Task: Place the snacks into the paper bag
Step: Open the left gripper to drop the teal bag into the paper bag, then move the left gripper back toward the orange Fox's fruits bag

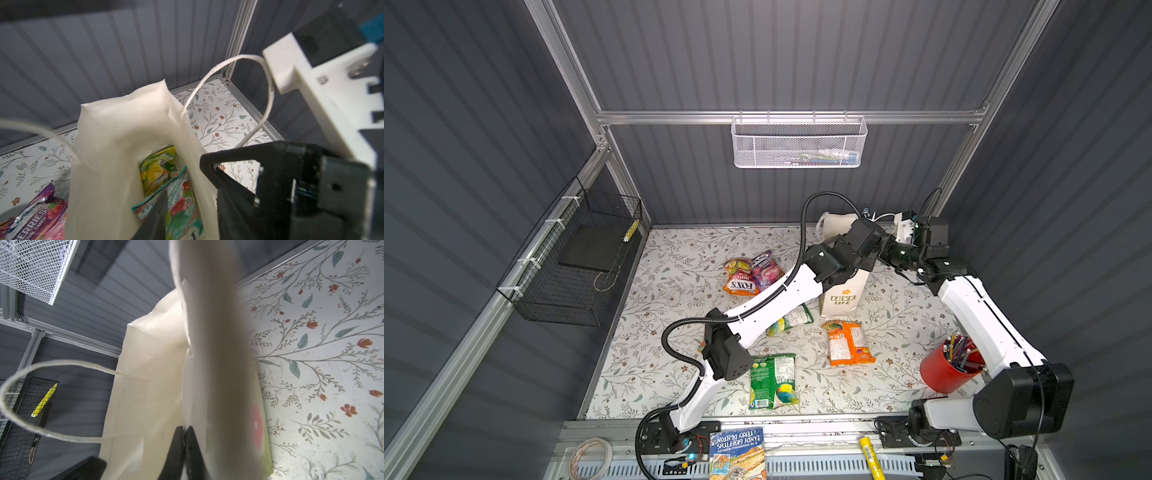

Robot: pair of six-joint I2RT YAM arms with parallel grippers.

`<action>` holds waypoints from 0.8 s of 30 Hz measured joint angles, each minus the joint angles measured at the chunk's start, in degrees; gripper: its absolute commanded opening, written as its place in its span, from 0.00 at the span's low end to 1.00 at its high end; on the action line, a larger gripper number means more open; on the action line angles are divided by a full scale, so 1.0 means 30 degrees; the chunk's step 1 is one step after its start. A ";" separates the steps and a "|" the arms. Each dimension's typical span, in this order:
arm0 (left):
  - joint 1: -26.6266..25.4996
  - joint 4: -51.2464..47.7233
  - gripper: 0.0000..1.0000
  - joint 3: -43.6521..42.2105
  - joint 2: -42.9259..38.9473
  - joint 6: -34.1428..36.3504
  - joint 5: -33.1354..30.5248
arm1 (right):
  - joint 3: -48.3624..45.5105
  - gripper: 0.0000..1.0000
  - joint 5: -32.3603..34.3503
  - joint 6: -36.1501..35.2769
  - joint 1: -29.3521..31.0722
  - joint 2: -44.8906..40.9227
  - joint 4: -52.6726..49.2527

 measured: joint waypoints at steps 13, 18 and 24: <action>0.0007 0.1814 1.00 -0.3912 -0.3679 0.1341 0.1086 | 0.0000 0.00 0.0007 0.0000 0.0000 0.0000 -0.0007; 0.0175 0.1931 1.00 -0.6018 -0.5275 0.1355 0.1654 | 0.0000 0.00 0.0007 0.0007 0.0000 0.0000 -0.0007; 0.1115 0.1792 1.00 -0.8568 -0.7446 0.0758 0.3184 | 0.0000 0.00 0.0007 0.0007 0.0000 0.0000 -0.0007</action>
